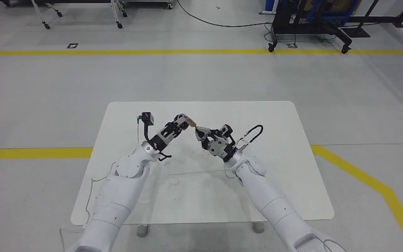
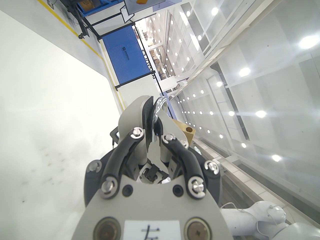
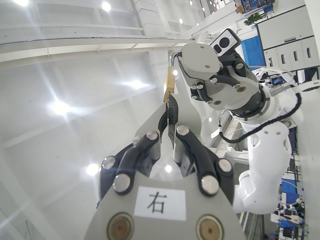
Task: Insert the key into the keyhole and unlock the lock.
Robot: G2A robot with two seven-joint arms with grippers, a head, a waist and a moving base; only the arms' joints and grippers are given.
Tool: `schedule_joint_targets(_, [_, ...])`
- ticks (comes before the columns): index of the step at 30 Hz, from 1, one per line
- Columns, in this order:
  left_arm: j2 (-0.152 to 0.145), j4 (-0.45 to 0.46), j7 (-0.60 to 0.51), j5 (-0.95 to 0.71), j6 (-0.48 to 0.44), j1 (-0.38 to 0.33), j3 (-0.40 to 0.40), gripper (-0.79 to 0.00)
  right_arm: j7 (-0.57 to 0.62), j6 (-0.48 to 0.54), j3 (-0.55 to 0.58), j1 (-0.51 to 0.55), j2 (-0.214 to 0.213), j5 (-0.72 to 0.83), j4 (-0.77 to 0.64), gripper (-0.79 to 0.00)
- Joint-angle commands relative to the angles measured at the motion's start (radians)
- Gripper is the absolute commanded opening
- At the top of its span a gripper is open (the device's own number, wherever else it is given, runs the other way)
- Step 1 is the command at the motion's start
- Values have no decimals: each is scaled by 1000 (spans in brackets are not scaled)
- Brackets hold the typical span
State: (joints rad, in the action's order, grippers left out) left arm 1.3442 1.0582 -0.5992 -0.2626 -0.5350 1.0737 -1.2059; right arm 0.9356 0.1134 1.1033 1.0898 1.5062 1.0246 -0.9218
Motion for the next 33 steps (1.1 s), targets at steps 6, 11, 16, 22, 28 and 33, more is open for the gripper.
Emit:
schedule_joint_targets(6, [-1,-3,0,2,-4,-3,1,-785,-30,72,-10,-8,-2,-93,6,-785])
schedule_joint_targets(11, [-1,-4,-2,-2,-4,-3,2,-785,-134,149,-17,0,-5,-211,-20,-591])
schedule_joint_targets(16, [-2,-5,-5,-9,-2,-4,3,-785,-185,188,-11,17,-12,-283,-55,-529])
schedule_joint_targets(22, [-2,-7,-16,-20,8,-6,5,-785,-256,210,-7,39,-18,-370,-97,-489])
schedule_joint_targets(28, [-2,-15,-21,-4,25,-11,12,-785,-318,233,-21,48,-25,-513,-140,-456])
schedule_joint_targets(33, [-2,-19,-16,9,37,-16,18,-785,-381,246,-31,58,-30,-627,-173,-486])
